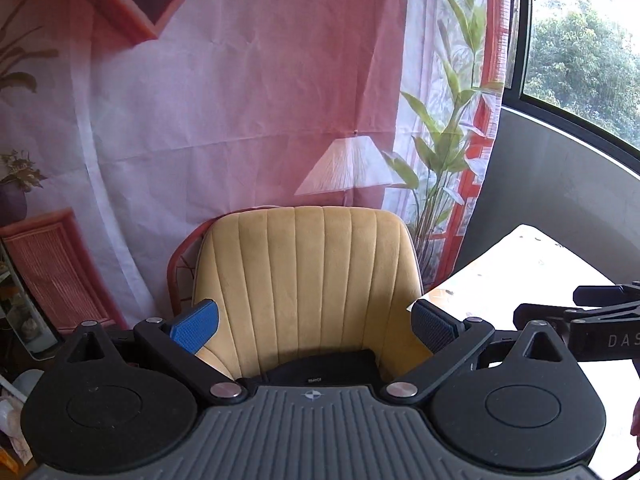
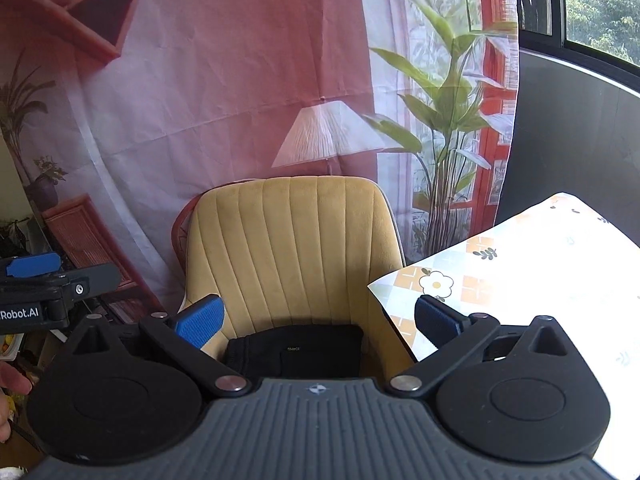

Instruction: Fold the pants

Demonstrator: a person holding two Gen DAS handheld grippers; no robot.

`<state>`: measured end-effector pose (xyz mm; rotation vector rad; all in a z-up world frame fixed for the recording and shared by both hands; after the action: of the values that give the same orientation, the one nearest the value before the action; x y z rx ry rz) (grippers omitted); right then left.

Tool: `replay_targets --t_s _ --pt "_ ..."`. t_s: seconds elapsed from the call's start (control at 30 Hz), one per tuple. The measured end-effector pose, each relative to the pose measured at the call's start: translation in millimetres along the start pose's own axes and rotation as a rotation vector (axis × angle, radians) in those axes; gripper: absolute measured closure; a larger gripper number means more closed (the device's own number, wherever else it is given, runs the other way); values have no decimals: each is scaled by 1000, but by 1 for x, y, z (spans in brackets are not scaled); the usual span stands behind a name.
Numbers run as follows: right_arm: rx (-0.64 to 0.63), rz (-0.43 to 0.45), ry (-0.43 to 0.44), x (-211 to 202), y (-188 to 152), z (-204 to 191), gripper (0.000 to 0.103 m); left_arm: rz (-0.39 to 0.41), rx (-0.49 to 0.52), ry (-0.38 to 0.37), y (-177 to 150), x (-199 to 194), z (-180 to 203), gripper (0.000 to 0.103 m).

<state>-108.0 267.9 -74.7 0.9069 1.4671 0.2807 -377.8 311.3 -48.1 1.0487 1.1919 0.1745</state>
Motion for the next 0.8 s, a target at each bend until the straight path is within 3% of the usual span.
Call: replay_targets --t_s 0.23,0.8 --pt "-31 -4 -19 -19 -10 6 0 4 -27 12 -13 -25 13 0" --pt "-3 44 -35 -44 -12 19 0 58 -13 26 -6 -45 27 0"
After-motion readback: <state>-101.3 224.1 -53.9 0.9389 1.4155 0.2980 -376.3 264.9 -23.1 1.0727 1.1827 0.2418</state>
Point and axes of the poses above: each gripper's, at about its wrist camera, not at the fingertips, and x roughly the way its jaws point, z to its right, y to its top, the point moved 7 cm from there along x, roughly the way its jaws point, and after that the axes turned 7 degrees about -z, right-handed, at the moved point
